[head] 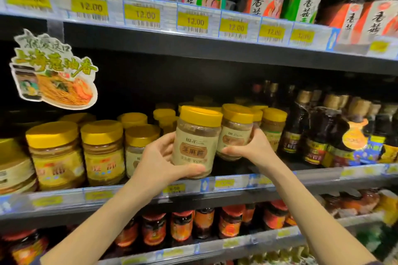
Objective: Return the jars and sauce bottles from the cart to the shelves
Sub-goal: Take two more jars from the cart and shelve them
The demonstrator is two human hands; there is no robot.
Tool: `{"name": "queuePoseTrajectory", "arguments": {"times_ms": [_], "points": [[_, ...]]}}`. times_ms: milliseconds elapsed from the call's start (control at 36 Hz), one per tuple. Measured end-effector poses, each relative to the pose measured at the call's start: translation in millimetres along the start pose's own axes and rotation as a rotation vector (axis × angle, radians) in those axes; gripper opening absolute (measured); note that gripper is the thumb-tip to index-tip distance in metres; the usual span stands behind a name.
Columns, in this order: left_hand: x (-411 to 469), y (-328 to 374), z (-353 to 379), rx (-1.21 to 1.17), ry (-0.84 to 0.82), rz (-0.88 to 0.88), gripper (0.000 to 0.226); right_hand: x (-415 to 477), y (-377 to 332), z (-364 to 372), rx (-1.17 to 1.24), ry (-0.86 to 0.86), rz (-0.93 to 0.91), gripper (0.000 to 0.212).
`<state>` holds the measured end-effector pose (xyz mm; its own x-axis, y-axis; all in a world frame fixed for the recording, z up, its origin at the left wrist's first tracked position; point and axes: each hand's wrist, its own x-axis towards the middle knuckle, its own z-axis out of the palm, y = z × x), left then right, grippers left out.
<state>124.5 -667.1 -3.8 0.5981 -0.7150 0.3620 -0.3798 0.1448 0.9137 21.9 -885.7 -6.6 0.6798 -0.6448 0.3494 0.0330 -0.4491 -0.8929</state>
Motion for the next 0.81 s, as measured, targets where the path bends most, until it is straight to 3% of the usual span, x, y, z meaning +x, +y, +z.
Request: {"name": "queuePoseTrajectory", "arguments": {"times_ms": [139,389,806], "points": [[-6.3,1.2,-0.5,0.01,0.058,-0.028,0.07,9.0,-0.8,8.2,-0.011,-0.093,-0.019,0.083],[-17.6,1.4,-6.4,0.008,0.139,-0.068,0.075,18.6,5.0,16.4,-0.14,-0.276,-0.029,0.087],[-34.1,10.8,-20.8,-0.003,0.233,-0.098,0.062,22.7,12.3,24.0,-0.151,-0.385,0.034,0.084]]}}
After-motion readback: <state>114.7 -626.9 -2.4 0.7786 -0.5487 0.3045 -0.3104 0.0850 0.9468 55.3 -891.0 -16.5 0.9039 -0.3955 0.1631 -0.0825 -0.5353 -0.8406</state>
